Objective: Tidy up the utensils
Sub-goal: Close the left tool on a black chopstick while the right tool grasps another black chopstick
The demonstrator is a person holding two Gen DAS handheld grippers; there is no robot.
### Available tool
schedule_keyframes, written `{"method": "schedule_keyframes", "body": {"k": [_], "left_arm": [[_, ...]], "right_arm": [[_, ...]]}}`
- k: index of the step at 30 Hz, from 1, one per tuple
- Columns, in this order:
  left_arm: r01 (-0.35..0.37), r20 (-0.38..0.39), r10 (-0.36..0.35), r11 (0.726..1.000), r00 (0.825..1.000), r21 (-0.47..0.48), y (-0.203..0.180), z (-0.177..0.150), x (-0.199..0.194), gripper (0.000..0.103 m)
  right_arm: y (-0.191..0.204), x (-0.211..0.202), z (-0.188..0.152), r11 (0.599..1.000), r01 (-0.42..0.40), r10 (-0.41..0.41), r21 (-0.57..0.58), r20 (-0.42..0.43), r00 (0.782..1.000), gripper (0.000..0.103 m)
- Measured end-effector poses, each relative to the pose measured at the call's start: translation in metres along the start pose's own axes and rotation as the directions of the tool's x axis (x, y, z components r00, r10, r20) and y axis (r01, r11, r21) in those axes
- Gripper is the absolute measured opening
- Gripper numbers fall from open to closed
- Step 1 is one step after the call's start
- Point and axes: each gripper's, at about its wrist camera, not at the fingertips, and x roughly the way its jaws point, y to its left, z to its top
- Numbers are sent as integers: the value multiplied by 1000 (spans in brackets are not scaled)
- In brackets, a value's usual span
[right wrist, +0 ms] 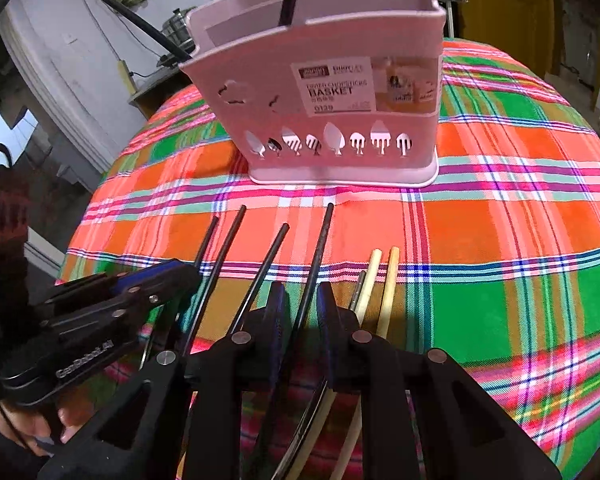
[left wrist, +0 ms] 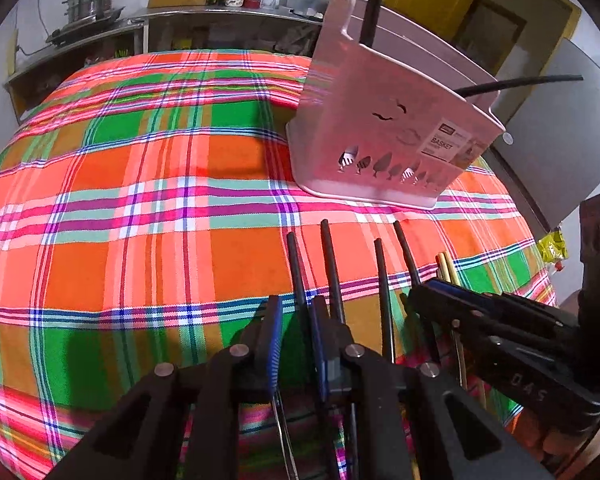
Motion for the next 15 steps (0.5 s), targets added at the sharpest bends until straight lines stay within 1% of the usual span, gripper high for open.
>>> {"method": "schedule_keyframes", "body": {"k": [3, 5, 9, 13, 15], "left_arm": [[-7, 0, 7, 1000, 1000, 18, -1, 0, 1, 16], [-2, 1, 2, 1000, 1000, 13, -1, 2, 2, 15], [14, -3, -14, 1000, 1000, 3, 1, 4, 4, 15], [-11, -2, 11, 1000, 1000, 27, 0, 5, 4, 7], [-4, 1, 4, 1000, 1000, 18, 2, 6, 4, 6]], "right_arm": [[4, 3, 2, 1000, 23, -23, -12, -8, 1000, 17], [8, 6, 4, 999, 43, -44, -29, -13, 999, 16], [13, 9, 5, 994, 90, -91, -54, -7, 996, 8], [11, 10, 5, 996, 86, -86, -38, -4, 996, 7], [7, 8, 6, 998, 67, -67, -19, -6, 998, 6]]}}
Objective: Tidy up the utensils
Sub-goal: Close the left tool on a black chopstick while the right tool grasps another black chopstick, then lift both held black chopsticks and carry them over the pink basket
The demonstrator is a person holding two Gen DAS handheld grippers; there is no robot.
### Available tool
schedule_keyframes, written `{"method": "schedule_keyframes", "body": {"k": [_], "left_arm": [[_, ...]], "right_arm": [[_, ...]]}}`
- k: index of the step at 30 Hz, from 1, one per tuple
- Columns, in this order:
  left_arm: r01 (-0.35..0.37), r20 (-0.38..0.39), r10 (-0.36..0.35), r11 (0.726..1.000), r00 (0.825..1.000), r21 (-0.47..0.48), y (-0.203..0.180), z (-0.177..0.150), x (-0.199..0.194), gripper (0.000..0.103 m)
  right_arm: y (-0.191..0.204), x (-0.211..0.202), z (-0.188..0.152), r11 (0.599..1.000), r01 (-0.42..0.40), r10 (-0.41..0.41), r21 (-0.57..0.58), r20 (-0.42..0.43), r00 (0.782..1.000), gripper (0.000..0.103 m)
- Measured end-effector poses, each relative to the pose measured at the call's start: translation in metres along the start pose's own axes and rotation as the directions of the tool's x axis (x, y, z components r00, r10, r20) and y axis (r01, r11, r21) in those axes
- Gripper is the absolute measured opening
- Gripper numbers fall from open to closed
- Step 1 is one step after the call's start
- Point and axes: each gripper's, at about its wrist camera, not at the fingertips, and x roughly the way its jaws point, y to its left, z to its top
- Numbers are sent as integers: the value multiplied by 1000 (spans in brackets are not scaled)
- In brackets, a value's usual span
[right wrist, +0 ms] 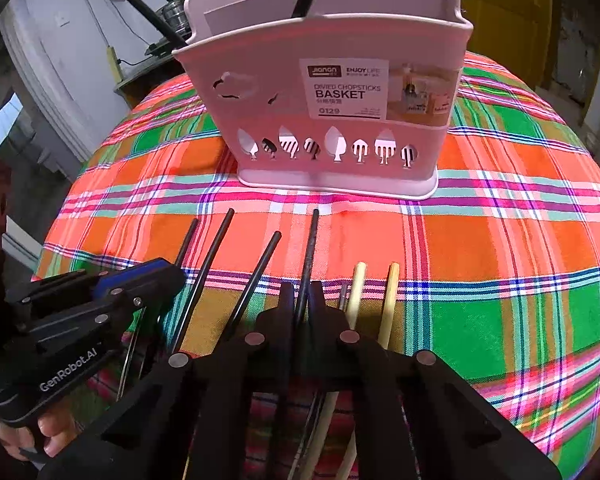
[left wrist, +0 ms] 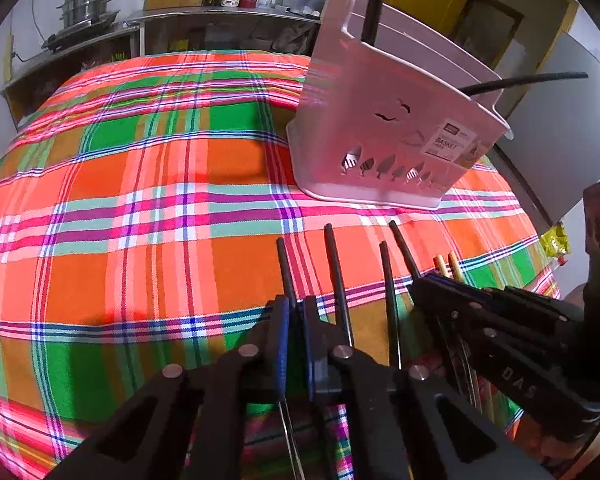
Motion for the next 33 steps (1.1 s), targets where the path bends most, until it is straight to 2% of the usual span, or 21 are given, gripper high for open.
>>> {"method": "schedule_keyframes", "body": {"k": [5, 9, 21, 33], "left_arm": [[21, 6, -21, 999, 1000, -29, 2, 4, -4, 5], [49, 40, -47, 998, 998, -39, 0, 9, -23, 4], [98, 163, -101, 995, 981, 29, -24, 27, -104, 4], [96, 252, -113, 992, 961, 81, -40, 29, -163, 4]], "right_arm": [[-4, -13, 1, 999, -27, 26, 17, 22, 999, 5], [-3, -33, 4, 999, -50, 49, 10, 53, 997, 5], [3, -101, 15, 995, -100, 101, -15, 177, 979, 5], [9, -163, 18, 994, -98, 106, -44, 289, 951, 5]]}}
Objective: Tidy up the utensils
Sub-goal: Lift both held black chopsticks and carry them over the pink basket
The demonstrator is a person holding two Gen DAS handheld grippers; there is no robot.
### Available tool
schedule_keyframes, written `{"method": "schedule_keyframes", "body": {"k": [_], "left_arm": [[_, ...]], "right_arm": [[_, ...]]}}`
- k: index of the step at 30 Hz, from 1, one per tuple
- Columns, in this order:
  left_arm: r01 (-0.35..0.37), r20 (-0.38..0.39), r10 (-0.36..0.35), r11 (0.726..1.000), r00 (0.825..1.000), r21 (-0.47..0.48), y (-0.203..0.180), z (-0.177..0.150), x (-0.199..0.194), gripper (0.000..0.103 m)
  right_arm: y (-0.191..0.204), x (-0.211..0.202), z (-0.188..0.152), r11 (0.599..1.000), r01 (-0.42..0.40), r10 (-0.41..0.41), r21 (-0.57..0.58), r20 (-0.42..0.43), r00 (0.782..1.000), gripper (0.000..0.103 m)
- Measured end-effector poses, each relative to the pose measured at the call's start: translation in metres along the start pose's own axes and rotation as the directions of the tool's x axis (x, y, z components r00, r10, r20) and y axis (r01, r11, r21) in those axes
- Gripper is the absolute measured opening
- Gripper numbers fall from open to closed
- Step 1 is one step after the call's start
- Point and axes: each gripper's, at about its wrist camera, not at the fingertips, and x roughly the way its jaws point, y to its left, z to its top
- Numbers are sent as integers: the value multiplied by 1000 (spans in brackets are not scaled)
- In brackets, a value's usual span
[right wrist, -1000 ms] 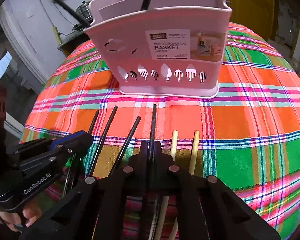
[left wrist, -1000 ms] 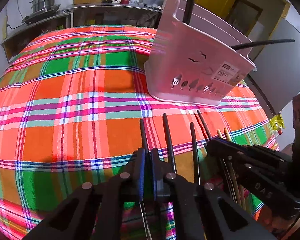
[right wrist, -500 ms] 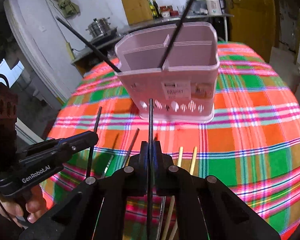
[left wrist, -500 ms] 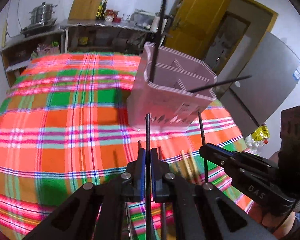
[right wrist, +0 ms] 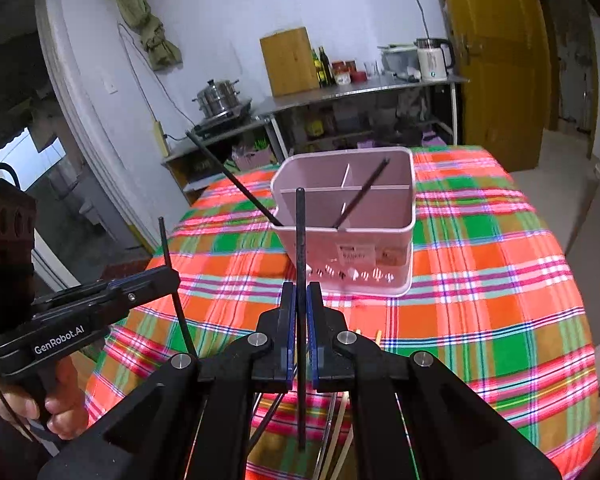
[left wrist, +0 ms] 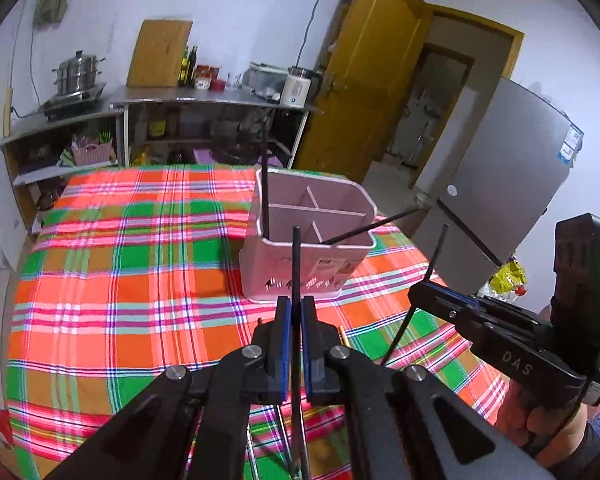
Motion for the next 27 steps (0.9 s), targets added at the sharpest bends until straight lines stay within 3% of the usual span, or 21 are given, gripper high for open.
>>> {"method": "schedule_keyframes", "body": {"k": [11, 27], "left_arm": [[-6, 39, 5, 1000, 999, 26, -10, 5, -27, 4], [15, 23, -16, 1000, 1000, 20, -13, 9, -27, 4]], "right_arm": [[11, -27, 4, 1000, 4, -3, -26, 44, 999, 5], [4, -36, 8, 1000, -3, 4, -19, 55, 998, 5]]}}
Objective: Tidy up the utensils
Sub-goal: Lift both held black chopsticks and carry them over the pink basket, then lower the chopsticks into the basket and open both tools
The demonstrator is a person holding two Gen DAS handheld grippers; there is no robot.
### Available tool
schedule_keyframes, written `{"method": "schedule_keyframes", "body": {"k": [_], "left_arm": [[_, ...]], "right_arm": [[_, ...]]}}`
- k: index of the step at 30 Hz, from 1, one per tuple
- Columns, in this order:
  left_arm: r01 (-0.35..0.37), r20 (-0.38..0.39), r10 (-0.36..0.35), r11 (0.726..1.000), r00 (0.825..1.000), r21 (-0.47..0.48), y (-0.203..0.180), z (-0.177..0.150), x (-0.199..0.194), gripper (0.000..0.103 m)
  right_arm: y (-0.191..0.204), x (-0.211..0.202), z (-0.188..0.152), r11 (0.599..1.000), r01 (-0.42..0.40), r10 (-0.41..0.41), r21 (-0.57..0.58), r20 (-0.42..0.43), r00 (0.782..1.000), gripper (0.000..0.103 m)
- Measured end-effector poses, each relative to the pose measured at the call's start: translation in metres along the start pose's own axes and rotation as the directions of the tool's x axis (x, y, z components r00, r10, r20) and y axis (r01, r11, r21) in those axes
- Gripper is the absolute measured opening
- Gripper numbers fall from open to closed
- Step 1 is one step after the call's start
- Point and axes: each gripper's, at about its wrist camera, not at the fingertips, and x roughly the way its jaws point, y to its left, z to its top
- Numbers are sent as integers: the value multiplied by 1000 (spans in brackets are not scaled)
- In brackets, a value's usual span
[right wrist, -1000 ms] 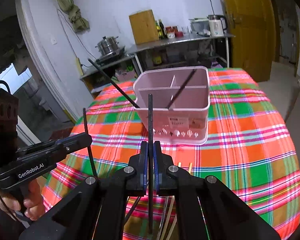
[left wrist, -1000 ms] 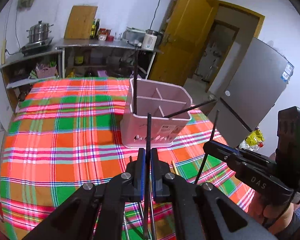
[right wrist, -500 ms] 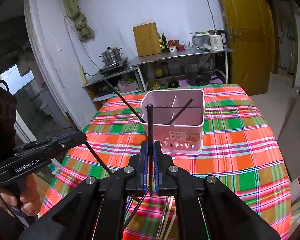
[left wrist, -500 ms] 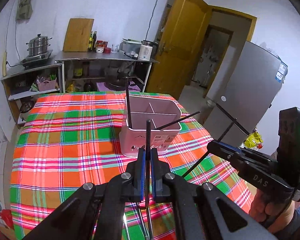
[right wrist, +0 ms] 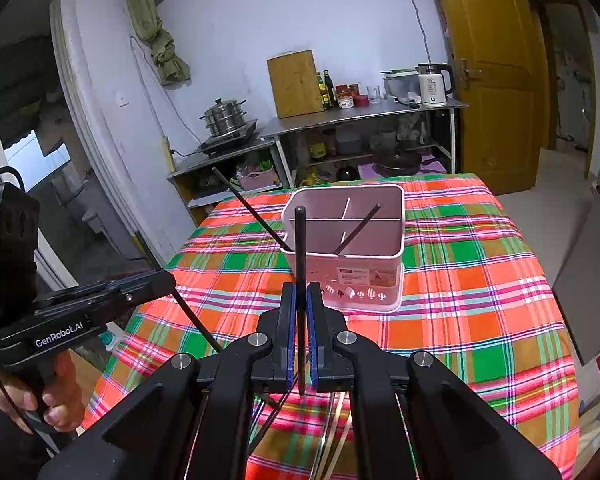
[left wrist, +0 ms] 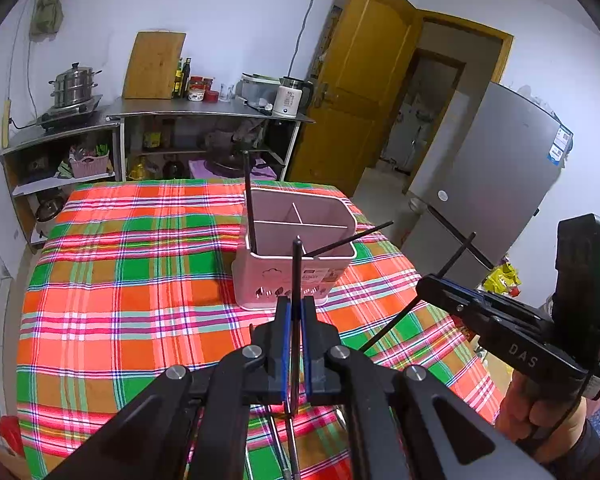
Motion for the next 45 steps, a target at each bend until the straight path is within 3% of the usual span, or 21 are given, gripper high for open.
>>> {"method": "schedule_keyframes", "body": {"k": [14, 28, 34, 45], "left_arm": [[9, 96, -15, 998, 995, 60, -23, 75, -16, 4], [-21, 180, 12, 999, 984, 48, -24, 148, -5, 4], [-42, 162, 33, 998, 986, 51, -19, 156, 24, 4], [-52, 98, 51, 999, 994, 4, 5, 143, 75, 4]], "right_arm": [[3, -20, 59, 999, 9, -4, -41, 117, 993, 5], [-6, -19, 118, 1000, 19, -16, -9, 230, 973, 5], [-13, 8, 125, 1000, 28, -31, 13, 219, 975, 5], [-28, 50, 118, 998, 49, -55, 40, 160, 986, 5]]}}
